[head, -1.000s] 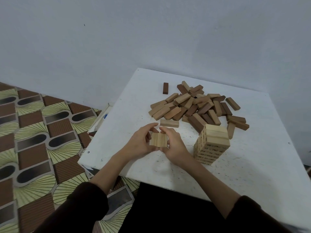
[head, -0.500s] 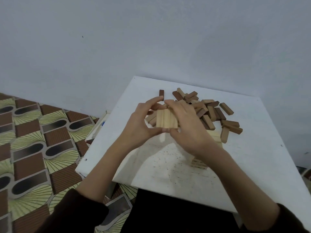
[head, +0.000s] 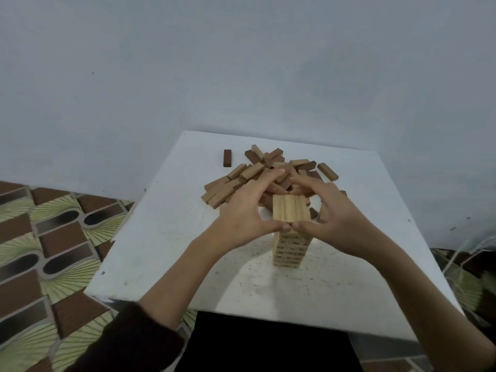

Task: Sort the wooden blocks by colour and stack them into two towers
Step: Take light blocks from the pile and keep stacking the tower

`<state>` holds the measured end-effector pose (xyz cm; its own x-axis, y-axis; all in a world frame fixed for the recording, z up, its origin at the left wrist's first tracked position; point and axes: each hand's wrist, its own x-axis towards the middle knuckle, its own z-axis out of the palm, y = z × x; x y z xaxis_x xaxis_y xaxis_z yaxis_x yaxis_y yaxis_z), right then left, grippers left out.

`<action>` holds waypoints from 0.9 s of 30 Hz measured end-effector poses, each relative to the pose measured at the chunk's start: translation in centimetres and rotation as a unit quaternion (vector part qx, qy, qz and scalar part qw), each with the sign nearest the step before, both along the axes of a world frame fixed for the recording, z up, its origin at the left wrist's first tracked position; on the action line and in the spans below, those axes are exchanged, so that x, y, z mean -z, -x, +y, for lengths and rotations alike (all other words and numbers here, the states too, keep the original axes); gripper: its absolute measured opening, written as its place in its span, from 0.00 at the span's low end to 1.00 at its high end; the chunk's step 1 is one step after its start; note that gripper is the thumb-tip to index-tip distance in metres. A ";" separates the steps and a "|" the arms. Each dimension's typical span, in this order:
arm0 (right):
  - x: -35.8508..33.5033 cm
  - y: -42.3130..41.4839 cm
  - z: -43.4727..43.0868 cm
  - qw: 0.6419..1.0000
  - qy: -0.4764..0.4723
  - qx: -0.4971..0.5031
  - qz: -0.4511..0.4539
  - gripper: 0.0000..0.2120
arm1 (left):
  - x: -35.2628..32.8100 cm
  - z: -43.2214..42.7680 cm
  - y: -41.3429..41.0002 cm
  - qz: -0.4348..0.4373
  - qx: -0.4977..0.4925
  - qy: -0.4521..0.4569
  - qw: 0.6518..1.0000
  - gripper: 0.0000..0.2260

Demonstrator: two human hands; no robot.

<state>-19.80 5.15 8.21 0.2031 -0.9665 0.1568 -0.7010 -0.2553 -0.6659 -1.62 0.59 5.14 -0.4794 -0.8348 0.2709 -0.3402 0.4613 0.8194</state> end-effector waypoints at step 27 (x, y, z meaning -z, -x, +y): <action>2.1 2.2 0.2 0.999 -0.036 -0.016 -0.019 0.34 | 0.9 0.4 0.7 -0.056 0.014 -0.026 0.998 0.40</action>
<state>-22.00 5.36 6.16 0.2298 -0.9686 0.0951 -0.6670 -0.2278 -0.7093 -2.27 0.95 4.19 -0.5275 -0.8321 0.1713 -0.4181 0.4297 0.8003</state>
